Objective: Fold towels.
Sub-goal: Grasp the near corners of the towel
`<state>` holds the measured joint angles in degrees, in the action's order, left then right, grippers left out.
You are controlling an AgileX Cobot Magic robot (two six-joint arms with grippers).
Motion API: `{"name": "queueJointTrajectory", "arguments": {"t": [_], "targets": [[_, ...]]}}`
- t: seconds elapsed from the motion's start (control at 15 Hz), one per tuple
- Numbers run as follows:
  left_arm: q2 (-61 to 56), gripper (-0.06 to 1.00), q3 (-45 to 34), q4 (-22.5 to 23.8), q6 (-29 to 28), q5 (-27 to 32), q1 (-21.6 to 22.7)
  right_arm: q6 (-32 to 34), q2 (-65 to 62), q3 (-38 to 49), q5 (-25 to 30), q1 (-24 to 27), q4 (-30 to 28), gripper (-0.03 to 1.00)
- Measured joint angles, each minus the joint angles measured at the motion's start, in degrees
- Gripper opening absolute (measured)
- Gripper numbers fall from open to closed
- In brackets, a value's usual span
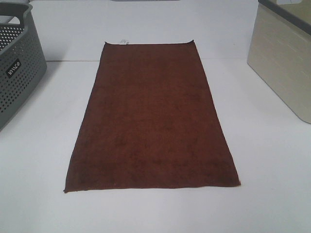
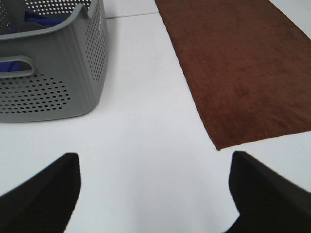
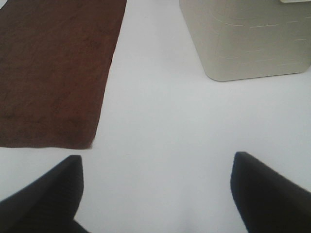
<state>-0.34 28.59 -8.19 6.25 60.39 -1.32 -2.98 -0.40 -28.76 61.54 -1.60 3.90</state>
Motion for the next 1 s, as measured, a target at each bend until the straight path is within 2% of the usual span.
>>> {"name": "queueJointTrajectory", "arguments": {"t": [1.0], "targets": [[0.0, 0.79, 0.0, 0.0, 0.0, 0.0, 0.0, 0.0, 0.0, 0.0, 0.0, 0.0, 0.0, 0.78]]}}
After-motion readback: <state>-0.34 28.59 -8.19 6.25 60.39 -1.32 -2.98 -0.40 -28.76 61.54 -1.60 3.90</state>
